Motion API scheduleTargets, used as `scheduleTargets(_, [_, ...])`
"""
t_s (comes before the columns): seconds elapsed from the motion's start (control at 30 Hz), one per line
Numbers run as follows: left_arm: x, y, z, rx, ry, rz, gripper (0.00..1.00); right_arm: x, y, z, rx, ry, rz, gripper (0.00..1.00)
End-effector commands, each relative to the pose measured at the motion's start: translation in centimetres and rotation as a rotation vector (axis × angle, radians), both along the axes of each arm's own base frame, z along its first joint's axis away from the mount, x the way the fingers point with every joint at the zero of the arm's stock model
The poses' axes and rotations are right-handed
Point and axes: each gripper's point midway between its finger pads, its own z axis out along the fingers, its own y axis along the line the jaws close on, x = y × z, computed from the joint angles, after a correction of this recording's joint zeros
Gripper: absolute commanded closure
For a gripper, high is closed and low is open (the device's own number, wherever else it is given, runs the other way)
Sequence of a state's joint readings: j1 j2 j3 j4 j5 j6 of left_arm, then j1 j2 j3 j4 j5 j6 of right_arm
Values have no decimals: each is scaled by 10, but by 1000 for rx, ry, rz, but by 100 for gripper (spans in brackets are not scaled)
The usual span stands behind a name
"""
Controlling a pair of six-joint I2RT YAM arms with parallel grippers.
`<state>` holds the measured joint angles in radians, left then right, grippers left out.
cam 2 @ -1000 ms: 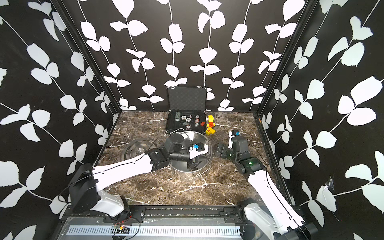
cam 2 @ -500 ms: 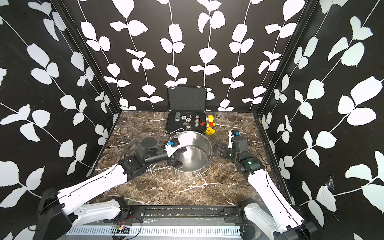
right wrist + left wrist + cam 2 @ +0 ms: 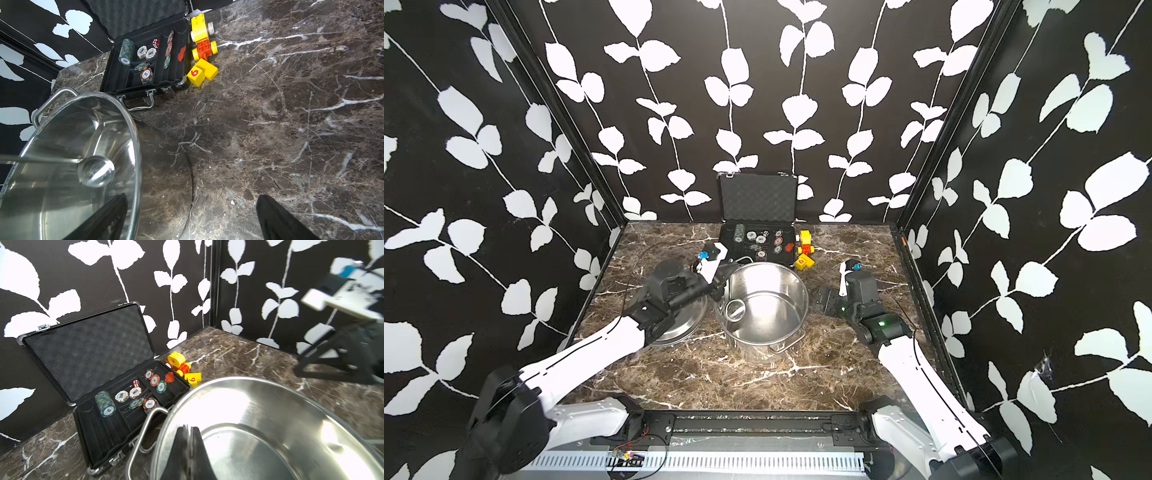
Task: Stir the soup with a spoon
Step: Stir the soup in the pan with a stick.
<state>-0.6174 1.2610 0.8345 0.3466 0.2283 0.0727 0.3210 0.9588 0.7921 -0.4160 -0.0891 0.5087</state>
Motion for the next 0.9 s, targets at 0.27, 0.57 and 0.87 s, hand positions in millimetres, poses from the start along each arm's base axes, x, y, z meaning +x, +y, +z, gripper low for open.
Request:
scheduleTargets(0.27, [38, -78, 39, -75, -49, -188, 100, 2, -1, 9, 2, -42, -10, 1])
scheduleTargets(0.57, [-14, -162, 35, -18, -80, -430, 100, 1, -1, 8, 2, -40, -11, 1])
scheduleTargets(0.87, [-95, -194, 13, 108, -105, -638, 100, 1, -1, 6, 6, -36, -11, 1])
